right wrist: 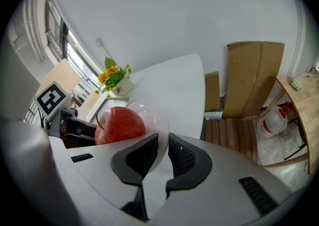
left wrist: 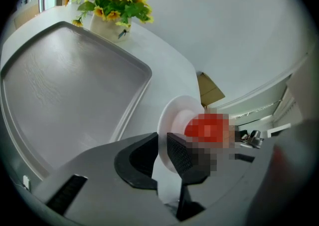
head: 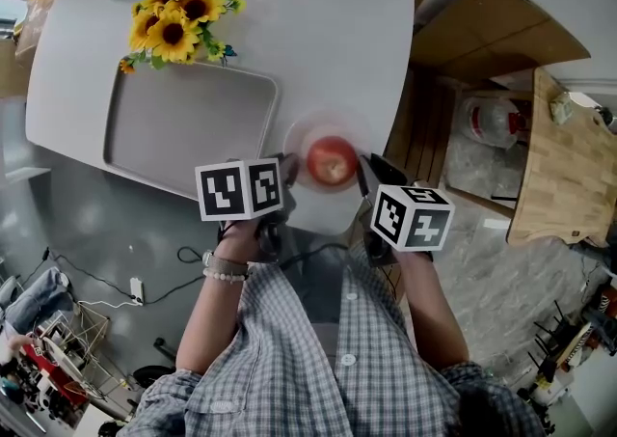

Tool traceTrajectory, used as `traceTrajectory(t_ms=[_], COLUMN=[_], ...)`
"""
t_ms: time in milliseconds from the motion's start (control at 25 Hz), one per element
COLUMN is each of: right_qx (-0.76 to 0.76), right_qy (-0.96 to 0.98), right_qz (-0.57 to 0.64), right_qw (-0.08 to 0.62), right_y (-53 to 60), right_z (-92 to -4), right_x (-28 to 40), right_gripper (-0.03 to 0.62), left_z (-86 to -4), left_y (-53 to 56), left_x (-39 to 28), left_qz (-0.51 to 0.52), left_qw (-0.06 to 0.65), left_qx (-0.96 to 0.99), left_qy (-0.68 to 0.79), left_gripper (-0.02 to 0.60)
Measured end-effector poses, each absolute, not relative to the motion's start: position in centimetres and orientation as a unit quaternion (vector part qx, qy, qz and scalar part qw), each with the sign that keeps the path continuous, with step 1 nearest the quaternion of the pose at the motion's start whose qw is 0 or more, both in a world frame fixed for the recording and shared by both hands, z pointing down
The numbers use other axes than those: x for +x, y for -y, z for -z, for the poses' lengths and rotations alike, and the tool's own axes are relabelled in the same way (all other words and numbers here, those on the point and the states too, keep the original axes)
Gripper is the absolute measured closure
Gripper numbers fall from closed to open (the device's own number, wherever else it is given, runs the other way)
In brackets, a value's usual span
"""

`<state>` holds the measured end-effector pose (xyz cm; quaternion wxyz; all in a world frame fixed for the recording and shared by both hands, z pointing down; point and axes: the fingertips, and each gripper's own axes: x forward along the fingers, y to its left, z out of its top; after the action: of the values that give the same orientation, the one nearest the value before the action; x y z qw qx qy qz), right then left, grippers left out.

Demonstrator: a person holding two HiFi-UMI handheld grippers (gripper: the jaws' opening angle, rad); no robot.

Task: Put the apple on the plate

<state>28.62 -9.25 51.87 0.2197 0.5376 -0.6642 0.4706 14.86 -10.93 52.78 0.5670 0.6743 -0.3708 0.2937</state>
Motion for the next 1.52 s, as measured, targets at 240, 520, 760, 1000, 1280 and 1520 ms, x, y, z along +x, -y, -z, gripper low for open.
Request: traceTrajectory(t_ms=[240, 520, 760, 1000, 1280, 1520], right_qx=[0.542, 0.542, 0.537, 0.525, 0.507, 0.498], right_qy=[0.662, 0.667, 0.673, 0.683, 0.697, 0.704], right_qz=[-0.466, -0.456, -0.449, -0.446, -0.441, -0.434], right_qw=[0.225, 0.23, 0.238, 0.241, 0.251, 0.261], right_y=[9.6, 10.7, 11.6, 12.6, 13.7, 14.6], right_z=[-51.0, -50.1, -49.5, -49.2, -49.3, -49.9], right_x=[27.6, 25.6, 22.8, 19.2, 14.5, 10.6], right_gripper=[0.52, 0.52, 0.52, 0.52, 0.52, 0.52], left_z=[-52.1, -51.3, -50.6, -50.1, -50.0, -50.5], left_y=[11.4, 12.3, 12.8, 13.6, 13.9, 14.3], left_x=[13.8, 11.8, 9.0, 5.4, 0.7, -3.2], left_qz=[-0.288, -0.274, -0.267, -0.262, -0.261, -0.265], left_qw=[0.571, 0.569, 0.572, 0.571, 0.576, 0.578], left_qx=[0.674, 0.678, 0.676, 0.673, 0.665, 0.662], left_qy=[0.37, 0.376, 0.382, 0.39, 0.397, 0.397], left_gripper=[0.523, 0.523, 0.523, 0.525, 0.525, 0.525])
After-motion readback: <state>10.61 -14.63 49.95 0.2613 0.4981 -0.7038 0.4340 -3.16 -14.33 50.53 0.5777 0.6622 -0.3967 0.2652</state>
